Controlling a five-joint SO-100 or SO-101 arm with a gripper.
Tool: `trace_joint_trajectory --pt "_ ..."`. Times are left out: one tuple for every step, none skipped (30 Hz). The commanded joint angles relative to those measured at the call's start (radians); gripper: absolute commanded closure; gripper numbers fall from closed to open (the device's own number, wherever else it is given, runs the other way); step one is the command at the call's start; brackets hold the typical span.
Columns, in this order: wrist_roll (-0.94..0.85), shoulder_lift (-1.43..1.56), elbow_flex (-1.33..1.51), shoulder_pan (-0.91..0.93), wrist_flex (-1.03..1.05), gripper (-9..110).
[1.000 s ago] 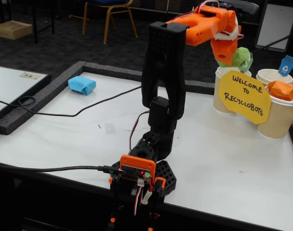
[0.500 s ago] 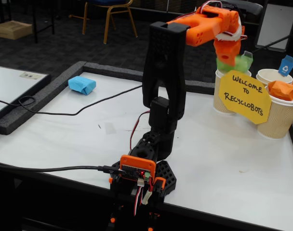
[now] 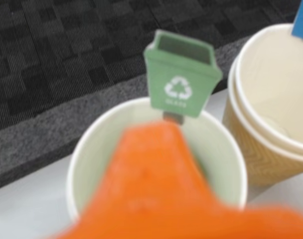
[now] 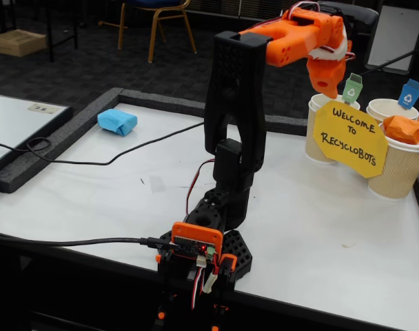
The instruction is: Sort rubbish by color.
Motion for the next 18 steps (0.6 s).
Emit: trace_joint_trajectory --pt "-0.006 0.224 -0.129 -0.055 0.048 101" --pt "-0.006 0.259 -0.114 -0.081 0.071 101" --pt "-0.006 0.298 -0.094 -0.106 0.092 101" --pt "-0.006 0.334 -0.074 -0.133 0.120 101" --pt "-0.009 0.373 -0.052 -0.164 0.147 101" --pt "-0.009 0.413 -0.028 -0.195 0.172 101" --pt "-0.008 0.453 -0.003 -0.221 0.193 101" --pt "-0.006 0.488 0.017 -0.244 0.215 101" --pt "-0.006 0.525 0.037 -0.264 0.235 101" --pt "-0.006 0.566 0.061 -0.282 0.249 101" --pt "-0.006 0.609 0.086 -0.298 0.261 101" --pt "-0.006 0.657 0.115 -0.313 0.270 101" --pt "-0.009 0.709 0.147 -0.325 0.279 101" --pt "-0.014 0.758 0.181 -0.337 0.287 101" --pt "-0.014 0.804 0.212 -0.345 0.296 101" --pt "-0.014 0.847 0.242 -0.354 0.305 101" --pt "-0.014 0.890 0.270 -0.360 0.314 101" --pt "-0.014 0.933 0.301 -0.368 0.324 101"
